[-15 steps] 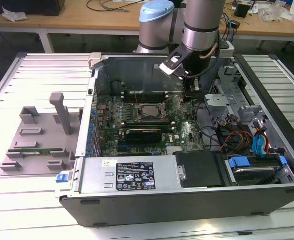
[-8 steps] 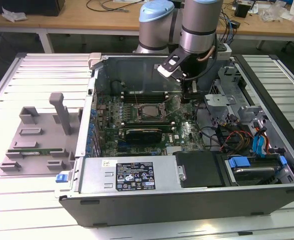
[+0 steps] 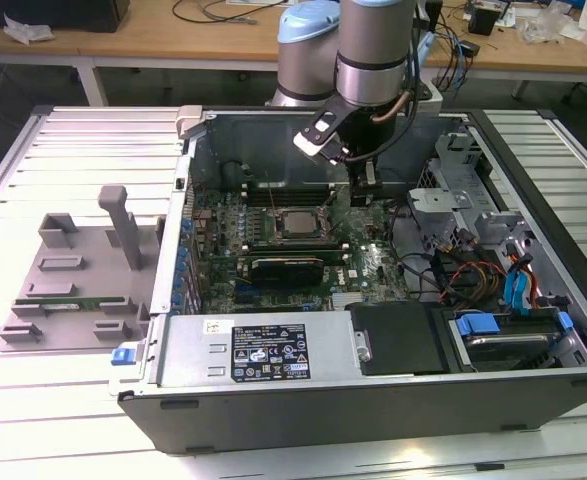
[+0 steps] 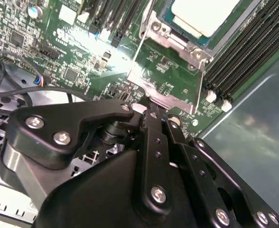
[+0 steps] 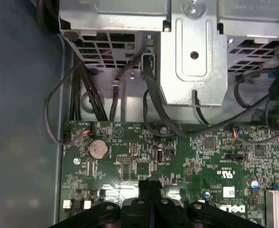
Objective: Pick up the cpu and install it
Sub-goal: 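Close the cpu cover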
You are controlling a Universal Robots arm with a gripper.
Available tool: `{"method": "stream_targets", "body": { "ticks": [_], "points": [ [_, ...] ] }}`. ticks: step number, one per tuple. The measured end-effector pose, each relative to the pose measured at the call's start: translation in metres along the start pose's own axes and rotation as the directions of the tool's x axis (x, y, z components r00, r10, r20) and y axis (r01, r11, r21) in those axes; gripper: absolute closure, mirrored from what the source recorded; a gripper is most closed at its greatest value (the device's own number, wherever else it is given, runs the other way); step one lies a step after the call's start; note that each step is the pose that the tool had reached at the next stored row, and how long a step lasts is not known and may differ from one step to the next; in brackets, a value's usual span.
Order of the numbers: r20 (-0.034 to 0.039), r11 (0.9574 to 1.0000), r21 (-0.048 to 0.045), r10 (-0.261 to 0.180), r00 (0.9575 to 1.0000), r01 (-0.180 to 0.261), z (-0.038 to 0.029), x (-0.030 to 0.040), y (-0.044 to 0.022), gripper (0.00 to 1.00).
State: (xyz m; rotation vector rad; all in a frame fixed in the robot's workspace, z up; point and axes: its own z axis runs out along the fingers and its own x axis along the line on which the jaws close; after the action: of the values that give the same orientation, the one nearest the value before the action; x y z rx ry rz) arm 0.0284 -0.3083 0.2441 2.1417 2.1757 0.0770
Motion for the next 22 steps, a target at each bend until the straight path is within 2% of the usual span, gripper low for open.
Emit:
{"method": "stream_targets", "body": {
  "ticks": [3, 4, 5, 10, 12, 14, 16, 21, 22],
  "points": [
    [0.0001, 1.0, -0.0003, 0.0, 1.0, 0.0, -0.0004, 0.0001, -0.0038, 0.89],
    [-0.0014, 1.0, -0.0006, 0.0, 1.0, 0.0, -0.0008, 0.0002, -0.0087, 0.89],
    [-0.0061, 1.0, -0.0023, 0.001, 1.0, -0.001, -0.0018, 0.0003, -0.018, 0.89],
    [-0.015, 1.0, -0.0068, 0.002, 0.9999, -0.002, -0.0037, 0.0009, -0.0372, 0.89],
    [-0.0159, 1.0, -0.0077, 0.002, 0.9999, -0.002, -0.004, 0.0011, -0.0416, 0.89],
    [-0.0158, 1.0, -0.0076, 0.002, 0.9999, -0.002, -0.0041, 0.001, -0.0419, 0.89],
    [-0.0161, 0.9998, 0.0223, 0.001, 0.9999, -0.001, -0.0037, 0.001, -0.0418, 0.89],
    [-0.0163, 0.9997, 0.0227, 0.001, 0.9999, -0.001, -0.0036, 0.001, -0.0418, 0.89],
    [-0.0169, 0.9987, 0.0503, 0.001, 0.9999, 0.0, -0.0032, 0.001, -0.0415, 0.89]
  ]
}}
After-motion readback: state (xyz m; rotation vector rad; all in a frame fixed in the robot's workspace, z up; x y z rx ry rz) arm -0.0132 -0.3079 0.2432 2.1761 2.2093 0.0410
